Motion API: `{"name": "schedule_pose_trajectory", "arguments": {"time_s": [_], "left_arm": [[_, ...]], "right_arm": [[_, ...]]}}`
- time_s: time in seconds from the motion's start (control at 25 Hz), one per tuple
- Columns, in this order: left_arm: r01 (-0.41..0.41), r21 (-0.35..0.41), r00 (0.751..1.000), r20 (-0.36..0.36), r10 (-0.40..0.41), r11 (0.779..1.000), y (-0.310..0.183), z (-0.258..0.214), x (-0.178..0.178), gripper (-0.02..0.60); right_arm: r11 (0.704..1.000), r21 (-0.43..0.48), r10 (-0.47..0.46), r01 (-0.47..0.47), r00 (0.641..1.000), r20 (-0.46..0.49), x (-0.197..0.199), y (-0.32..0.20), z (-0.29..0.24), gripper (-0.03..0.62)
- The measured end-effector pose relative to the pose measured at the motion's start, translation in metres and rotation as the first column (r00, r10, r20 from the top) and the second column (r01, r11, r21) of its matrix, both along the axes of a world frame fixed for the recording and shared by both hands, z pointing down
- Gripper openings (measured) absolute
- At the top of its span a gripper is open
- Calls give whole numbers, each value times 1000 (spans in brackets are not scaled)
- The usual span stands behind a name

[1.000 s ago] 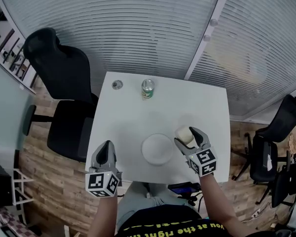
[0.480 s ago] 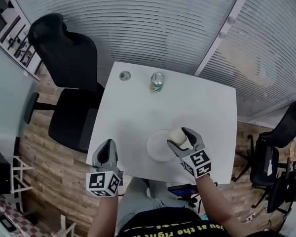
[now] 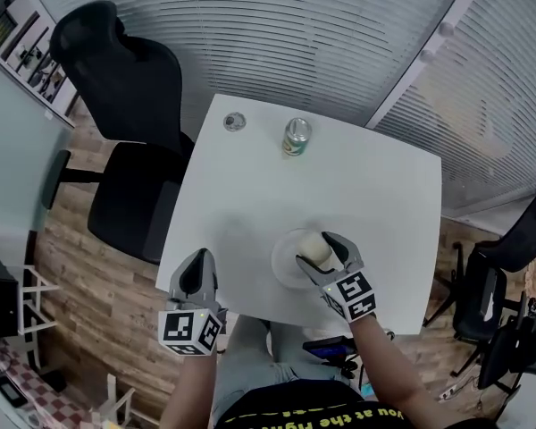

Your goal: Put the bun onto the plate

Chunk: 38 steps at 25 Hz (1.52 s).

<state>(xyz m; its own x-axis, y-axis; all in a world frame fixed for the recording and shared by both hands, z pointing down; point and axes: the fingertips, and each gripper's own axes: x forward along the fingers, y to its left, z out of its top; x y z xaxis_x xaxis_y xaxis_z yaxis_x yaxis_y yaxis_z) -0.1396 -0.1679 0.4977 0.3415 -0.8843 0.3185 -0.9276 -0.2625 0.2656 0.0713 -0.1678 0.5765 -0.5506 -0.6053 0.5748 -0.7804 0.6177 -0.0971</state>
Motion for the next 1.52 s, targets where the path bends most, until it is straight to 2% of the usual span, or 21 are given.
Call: {"name": "schedule_pose_trajectory", "arguments": {"time_s": [1.0,1.52], "left_arm": [[4,-59,1000,-9,-4,998,-2,31,4,0],[-5,-61,1000,-14,4,998,0,33,11,0]], "right_arm": [[988,-99,-125,118,990,-69,-23,15,60,328],[974,-98,-218,203,958,-187,-27,23,68,328]]}}
